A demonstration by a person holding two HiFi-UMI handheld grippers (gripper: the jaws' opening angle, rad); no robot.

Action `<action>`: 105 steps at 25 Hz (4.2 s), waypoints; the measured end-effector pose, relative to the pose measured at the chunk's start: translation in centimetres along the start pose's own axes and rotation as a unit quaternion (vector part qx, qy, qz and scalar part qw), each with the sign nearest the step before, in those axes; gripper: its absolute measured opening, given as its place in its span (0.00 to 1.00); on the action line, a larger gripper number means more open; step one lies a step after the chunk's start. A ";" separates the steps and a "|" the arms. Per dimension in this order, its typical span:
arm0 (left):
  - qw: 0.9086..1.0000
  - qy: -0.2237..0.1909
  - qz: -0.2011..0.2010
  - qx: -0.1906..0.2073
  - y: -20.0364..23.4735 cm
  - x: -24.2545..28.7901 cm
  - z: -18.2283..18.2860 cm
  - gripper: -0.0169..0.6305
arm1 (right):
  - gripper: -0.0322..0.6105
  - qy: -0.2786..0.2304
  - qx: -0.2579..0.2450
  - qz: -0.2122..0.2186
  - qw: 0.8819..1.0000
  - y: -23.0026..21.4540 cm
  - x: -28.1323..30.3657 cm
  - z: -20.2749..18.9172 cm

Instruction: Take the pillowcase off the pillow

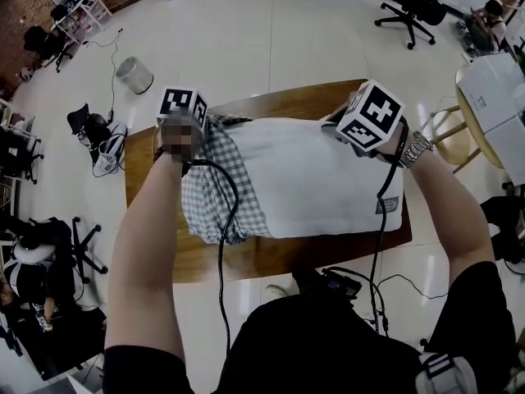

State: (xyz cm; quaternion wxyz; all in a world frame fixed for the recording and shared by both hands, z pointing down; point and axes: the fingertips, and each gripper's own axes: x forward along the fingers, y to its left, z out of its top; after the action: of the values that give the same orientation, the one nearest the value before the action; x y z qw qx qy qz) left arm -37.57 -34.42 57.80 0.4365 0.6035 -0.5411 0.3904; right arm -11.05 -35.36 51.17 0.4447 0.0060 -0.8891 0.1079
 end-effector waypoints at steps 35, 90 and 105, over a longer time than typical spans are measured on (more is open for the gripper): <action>0.997 -0.082 -0.002 -0.006 4.3 -1.0 -3.7 0.16 | 0.12 0.000 0.020 -0.054 0.998 -4.0 4.3 -2.6; 0.937 -0.227 -0.107 -0.244 -8.5 4.4 -28.9 0.65 | 0.68 0.108 -0.471 -0.359 0.799 16.8 17.9 -6.4; 0.949 -0.202 -0.021 -0.241 -1.4 4.8 -31.8 0.03 | 0.10 0.068 -0.429 -0.412 0.801 13.0 12.4 -4.7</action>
State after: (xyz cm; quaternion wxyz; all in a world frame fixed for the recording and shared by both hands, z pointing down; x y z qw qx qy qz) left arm -35.57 -5.69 72.17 0.4581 0.5579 -0.6834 0.1091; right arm -16.22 -20.70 61.25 0.4636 0.1731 -0.7258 -0.4779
